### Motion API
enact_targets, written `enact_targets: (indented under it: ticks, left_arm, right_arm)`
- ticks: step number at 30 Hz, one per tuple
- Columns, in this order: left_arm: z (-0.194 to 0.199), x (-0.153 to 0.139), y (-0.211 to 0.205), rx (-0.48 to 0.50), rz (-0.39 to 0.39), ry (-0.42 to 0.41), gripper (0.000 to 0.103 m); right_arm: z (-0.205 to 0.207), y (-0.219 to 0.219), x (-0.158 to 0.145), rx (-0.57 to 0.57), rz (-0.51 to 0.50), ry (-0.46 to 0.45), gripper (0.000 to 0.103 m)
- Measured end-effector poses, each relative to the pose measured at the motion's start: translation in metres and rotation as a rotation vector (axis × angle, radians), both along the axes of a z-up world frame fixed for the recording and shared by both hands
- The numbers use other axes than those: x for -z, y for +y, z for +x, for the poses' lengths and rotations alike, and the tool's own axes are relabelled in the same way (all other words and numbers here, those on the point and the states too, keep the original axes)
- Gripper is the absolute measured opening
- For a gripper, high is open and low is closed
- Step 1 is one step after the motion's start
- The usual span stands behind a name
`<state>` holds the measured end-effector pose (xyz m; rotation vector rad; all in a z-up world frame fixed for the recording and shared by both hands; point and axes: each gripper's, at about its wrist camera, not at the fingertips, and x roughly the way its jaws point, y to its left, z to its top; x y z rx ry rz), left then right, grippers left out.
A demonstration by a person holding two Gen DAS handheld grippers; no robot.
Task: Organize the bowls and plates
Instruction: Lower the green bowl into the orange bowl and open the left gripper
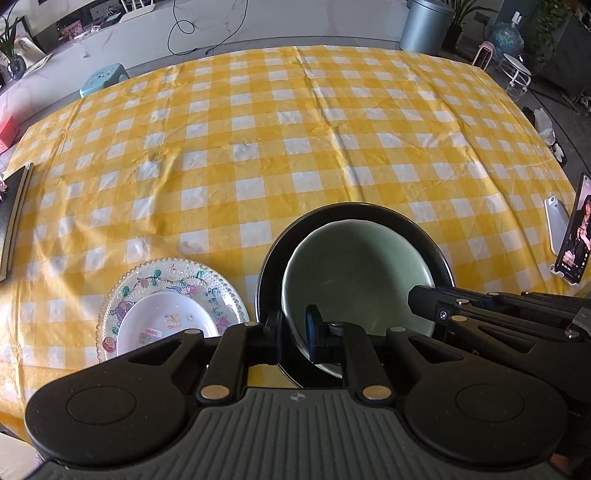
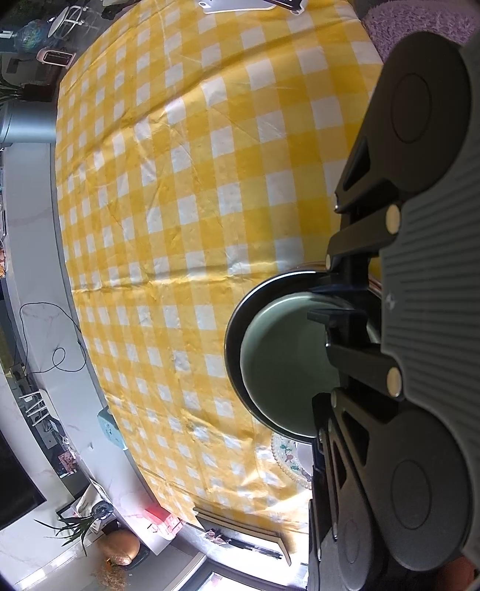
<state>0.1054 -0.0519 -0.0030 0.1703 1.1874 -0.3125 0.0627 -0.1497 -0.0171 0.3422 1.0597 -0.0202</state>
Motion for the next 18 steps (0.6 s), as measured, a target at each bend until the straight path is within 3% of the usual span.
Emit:
enact_targets:
  ticks: [6, 11, 18]
  left_arm:
    - [-0.002, -0.006, -0.007, 0.049, 0.047, -0.040, 0.021]
    - [-0.003, -0.009, -0.006, 0.060, 0.037, -0.040, 0.027]
    - [-0.013, -0.028, 0.002, 0.049, -0.014, -0.085, 0.041]
  right_arm:
    - [-0.001, -0.002, -0.007, 0.006, -0.003, -0.020, 0.010]
    - [-0.003, -0.008, -0.008, 0.016, 0.024, -0.025, 0.011]
    - [-0.012, -0.007, -0.023, 0.012, 0.013, -0.074, 0.027]
